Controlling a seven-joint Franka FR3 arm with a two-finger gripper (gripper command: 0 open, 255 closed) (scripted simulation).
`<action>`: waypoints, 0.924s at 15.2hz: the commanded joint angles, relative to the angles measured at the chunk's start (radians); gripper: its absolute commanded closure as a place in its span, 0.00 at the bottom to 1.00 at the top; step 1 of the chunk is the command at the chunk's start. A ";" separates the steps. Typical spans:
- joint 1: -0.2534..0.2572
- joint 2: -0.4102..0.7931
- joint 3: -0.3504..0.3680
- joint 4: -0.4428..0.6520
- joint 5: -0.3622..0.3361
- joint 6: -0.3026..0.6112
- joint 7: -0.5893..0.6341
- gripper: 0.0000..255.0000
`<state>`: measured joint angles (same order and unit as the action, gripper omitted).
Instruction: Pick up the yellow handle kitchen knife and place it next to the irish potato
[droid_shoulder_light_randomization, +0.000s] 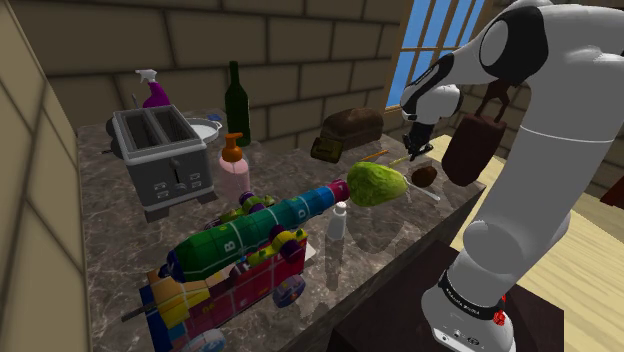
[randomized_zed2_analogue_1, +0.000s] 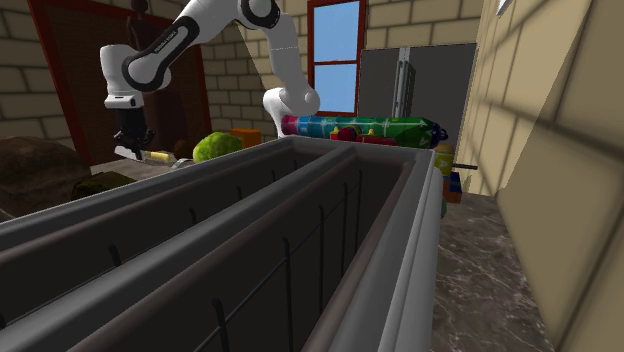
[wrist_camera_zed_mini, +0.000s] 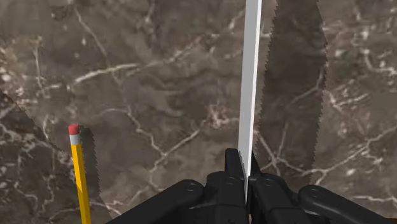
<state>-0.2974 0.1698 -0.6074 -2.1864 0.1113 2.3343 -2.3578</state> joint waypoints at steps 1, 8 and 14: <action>0.000 0.000 0.000 0.000 0.000 0.000 0.000 1.00; 0.006 -0.025 -0.006 0.010 -0.021 -0.030 0.015 0.00; 0.017 -0.088 -0.014 0.045 -0.072 -0.116 0.051 0.00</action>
<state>-0.2800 0.0832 -0.6212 -2.1429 0.0408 2.2220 -2.3074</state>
